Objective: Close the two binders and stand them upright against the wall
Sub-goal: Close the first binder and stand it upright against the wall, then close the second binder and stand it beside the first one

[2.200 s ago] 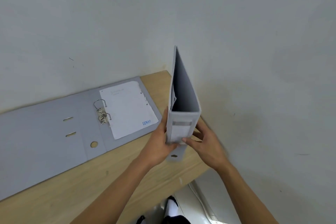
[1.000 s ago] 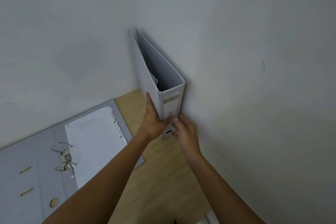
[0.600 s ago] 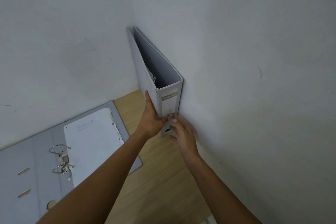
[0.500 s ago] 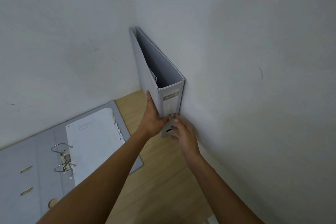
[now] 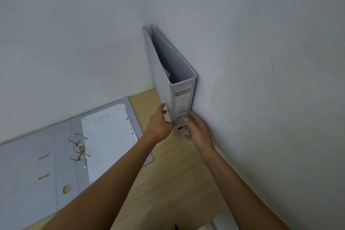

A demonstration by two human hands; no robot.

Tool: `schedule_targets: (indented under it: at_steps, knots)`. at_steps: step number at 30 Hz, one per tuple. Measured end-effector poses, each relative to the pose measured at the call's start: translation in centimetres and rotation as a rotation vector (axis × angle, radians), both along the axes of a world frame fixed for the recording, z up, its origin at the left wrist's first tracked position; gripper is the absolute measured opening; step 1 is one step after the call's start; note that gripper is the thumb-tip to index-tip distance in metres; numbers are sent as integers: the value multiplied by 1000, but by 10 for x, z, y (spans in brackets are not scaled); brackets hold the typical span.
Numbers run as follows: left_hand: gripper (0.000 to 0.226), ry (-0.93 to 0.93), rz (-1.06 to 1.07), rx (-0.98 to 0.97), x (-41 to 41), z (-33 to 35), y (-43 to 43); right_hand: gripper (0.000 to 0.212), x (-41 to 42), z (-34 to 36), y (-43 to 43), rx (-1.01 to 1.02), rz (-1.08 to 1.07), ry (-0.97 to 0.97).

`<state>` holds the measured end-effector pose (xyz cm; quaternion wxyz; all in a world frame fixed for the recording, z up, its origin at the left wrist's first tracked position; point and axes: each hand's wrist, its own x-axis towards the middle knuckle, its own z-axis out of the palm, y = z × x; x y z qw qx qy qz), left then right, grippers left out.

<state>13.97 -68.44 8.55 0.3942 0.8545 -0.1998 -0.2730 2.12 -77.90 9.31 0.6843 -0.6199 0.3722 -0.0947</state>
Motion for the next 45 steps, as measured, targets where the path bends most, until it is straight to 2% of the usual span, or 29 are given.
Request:
schedule_targets:
  at_steps: [4, 10, 14, 27, 32, 38, 42, 45]
  knots:
    - [73, 36, 24, -40, -15, 3, 24, 51, -7, -6, 13, -90, 24, 23]
    - [61, 107, 65, -101, -24, -3, 80, 41, -11, -12, 44, -94, 59, 49]
    - [53, 177, 154, -101, -28, -18, 148, 28, -7, -19, 82, -83, 126, 88]
    - [38, 284, 568, -134, -8, -34, 389, 33, 49, -48, 267, 20, 409, 225]
    - [37, 285, 713, -119, -1, -42, 477, 45, 81, -65, 340, 13, 550, 266]
    - [40, 278, 869, -42, 1, -55, 559, 49, 109, -80, 410, -19, 684, 277]
    - [54, 278, 987, 62, 10, -72, 598, 53, 120, -87, 444, 12, 722, 294]
    - [63, 347, 1042, 92, 16, -81, 611, 55, 124, -93, 457, 25, 745, 320]
